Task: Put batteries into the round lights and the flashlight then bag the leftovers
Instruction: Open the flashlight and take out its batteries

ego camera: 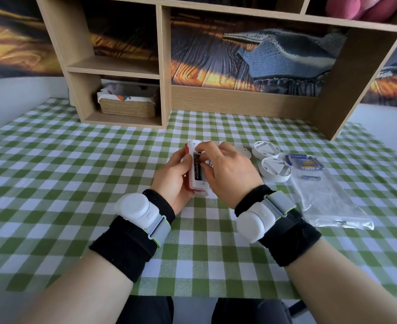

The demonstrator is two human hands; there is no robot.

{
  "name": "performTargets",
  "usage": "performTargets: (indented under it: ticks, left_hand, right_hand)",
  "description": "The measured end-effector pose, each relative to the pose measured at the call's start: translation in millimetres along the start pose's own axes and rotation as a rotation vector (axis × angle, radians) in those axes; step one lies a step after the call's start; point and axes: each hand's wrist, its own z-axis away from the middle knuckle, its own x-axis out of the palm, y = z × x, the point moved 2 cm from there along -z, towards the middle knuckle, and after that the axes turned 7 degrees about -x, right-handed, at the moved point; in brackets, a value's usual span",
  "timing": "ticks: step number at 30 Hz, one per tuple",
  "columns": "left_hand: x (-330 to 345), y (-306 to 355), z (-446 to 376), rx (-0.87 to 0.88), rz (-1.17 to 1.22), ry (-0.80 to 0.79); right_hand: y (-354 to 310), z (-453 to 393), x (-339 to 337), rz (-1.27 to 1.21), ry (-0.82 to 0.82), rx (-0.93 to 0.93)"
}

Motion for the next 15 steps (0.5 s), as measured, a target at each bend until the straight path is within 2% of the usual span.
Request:
performTargets:
  ticks: [3, 8, 15]
  left_hand:
    - [-0.1, 0.1, 0.1, 0.005, 0.013, 0.013]
    - [0.6, -0.3, -0.4, 0.016, 0.002, 0.016]
    - [-1.2, 0.6, 0.5, 0.039, -0.002, 0.021]
  right_hand:
    - [-3.1, 0.6, 3.4, 0.000, 0.009, 0.011]
    - [1.8, -1.2, 6.4, -0.156, -0.020, 0.127]
    - [5.1, 0.2, 10.8, -0.246, -0.008, 0.153]
